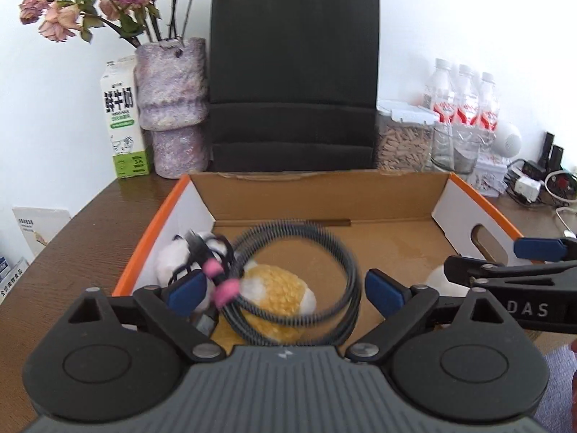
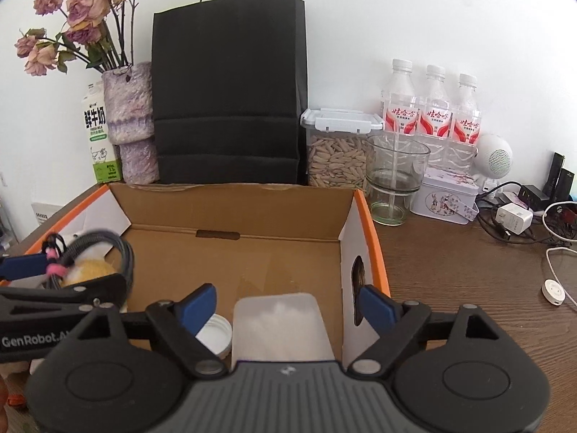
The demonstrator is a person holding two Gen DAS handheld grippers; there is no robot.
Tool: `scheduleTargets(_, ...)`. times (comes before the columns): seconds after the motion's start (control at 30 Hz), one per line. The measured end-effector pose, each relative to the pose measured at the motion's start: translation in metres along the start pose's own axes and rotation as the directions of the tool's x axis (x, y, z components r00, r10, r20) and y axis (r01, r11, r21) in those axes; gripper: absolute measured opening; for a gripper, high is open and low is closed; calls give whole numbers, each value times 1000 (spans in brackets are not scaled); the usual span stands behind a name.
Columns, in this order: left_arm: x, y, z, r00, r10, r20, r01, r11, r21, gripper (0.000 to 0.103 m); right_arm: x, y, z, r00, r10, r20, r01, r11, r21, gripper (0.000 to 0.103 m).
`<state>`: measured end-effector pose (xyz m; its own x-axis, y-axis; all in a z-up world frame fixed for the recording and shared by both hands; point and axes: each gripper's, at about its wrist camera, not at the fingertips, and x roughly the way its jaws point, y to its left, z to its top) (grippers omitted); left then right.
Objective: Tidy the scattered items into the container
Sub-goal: 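Open left gripper to drop the cable into the box, then withdraw both grippers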
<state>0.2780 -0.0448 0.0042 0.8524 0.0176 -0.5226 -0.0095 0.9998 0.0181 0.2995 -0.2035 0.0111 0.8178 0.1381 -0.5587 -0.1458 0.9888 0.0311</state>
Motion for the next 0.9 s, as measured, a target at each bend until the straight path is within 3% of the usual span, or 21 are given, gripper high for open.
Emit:
scheduleTargets(0.17, -19, 6, 10, 997, 37, 73, -36, 999, -20, 103, -13, -7, 8, 1000, 15, 27, -16, 999, 39, 103)
scheduleTargets(0.57, -61, 29, 6, 993, 7, 117, 3, 996, -86, 103, -66, 6, 13, 992, 56, 115, -56, 998, 0, 103)
scheduleTargets(0.7, -81, 39, -3, 992, -8, 123, 16, 998, -67, 103, -94, 7, -2, 987, 75, 143, -76, 997, 1, 103)
scheduleTargets(0.9, -107, 58, -28, 995, 0, 99, 6, 998, -58, 103, -128, 8, -38, 990, 83, 117, -83, 997, -4, 103)
